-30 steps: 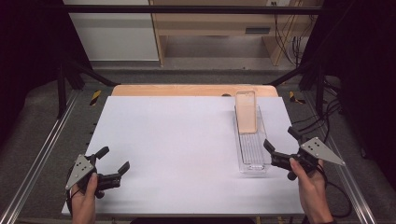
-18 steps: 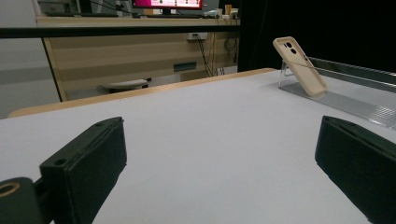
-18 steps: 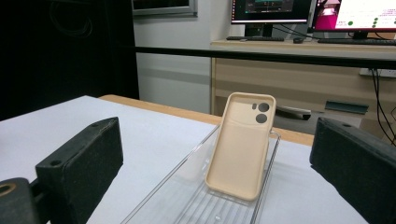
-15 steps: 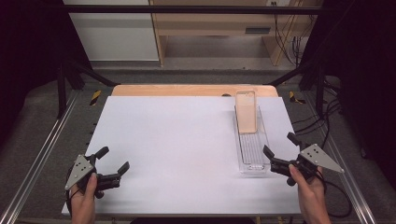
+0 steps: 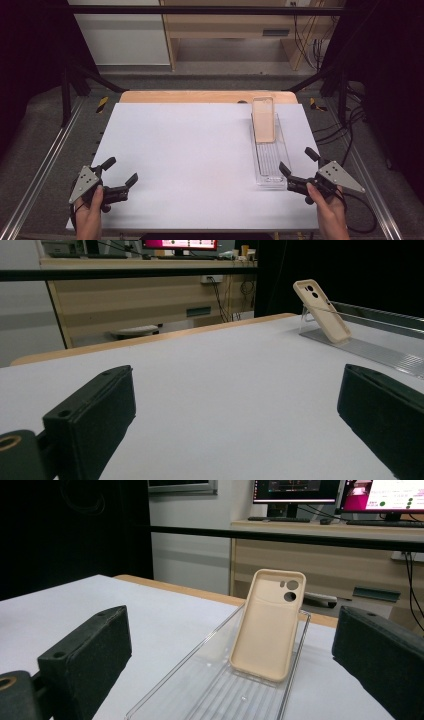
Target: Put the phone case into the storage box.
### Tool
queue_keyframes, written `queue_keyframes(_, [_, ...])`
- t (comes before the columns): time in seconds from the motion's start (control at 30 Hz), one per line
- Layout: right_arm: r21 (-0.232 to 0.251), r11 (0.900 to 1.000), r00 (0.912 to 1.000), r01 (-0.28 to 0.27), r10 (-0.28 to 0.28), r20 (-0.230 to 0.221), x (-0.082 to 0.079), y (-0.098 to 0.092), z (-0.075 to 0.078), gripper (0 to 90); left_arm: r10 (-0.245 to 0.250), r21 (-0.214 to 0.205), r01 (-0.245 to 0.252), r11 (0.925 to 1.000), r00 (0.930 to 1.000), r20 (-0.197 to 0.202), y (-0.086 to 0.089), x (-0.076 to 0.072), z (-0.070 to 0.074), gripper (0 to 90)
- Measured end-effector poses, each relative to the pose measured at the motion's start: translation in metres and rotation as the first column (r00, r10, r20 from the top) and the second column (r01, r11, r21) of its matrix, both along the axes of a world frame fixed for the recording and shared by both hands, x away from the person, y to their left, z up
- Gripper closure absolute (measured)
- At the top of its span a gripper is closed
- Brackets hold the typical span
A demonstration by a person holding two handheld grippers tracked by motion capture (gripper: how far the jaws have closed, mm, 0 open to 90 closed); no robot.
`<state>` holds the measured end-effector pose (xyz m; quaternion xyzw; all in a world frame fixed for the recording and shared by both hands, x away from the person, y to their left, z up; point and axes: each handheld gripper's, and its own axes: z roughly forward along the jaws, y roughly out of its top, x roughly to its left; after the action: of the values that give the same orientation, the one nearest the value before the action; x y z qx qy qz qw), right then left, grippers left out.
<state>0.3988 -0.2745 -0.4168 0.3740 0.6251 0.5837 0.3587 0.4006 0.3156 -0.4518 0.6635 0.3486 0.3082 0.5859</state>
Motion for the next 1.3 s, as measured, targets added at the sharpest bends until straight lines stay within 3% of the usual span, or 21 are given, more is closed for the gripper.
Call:
queue_keyframes(0.53, [0.017,0.9998,0.9997,0.014,-0.014,-0.018,-0.009,-0.003,-0.02,2.7,0.0,-0.001,0.0,1.0,1.0,0.0,0.0,0.0,0.0,1.7])
queue_keyframes(1.3, [0.011,0.9999,0.9999,0.005,-0.005,-0.012,-0.004,0.006,-0.038,2.8,-0.013,-0.005,0.013,0.9999,0.9999,-0.002,0.0,-0.01,0.0,1.7])
